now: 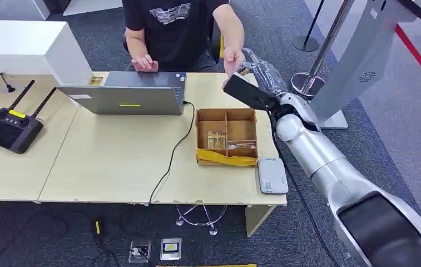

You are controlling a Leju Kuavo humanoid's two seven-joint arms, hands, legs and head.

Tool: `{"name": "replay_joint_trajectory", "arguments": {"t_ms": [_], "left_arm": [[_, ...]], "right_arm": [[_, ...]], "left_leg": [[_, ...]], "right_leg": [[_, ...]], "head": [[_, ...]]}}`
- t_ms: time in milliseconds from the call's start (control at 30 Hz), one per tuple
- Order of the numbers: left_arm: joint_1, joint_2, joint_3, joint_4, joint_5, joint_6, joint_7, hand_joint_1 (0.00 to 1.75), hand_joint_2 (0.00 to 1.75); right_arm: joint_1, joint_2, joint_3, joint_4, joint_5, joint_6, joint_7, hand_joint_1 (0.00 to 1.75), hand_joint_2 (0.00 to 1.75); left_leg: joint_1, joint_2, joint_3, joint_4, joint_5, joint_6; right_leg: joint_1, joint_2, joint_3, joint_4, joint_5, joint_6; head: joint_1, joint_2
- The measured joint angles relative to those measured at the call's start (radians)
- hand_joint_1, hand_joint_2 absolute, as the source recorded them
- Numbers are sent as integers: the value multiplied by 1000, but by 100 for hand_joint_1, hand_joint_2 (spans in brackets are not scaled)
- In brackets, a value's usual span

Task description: Pass the card to the sensor for recognition and then transmit it.

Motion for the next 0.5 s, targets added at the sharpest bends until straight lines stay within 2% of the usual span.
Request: {"name": "replay_joint_trajectory", "arguments": {"t_ms": [133,300,500], "left_arm": [[0,0,0,0,1,0,0,0,0],[1,0,0,0,9,2,0,0,0],[2,0,-1,0,10,1,0,0,0]], "right_arm": [[0,2,0,8,-14,-23,3,0,0],[-1,2,0,12,19,-66,-7,0,0],[-10,0,0,3,60,-83,5,0,0]], "left_leg": [[0,0,0,0,0,0],[0,0,0,0,0,0],[0,0,0,0,0,0]], "right_leg": [[0,0,0,0,0,0],[0,0,0,0,0,0],[0,0,0,0,0,0]], "head": [[0,0],[0,0],[0,0]]}}
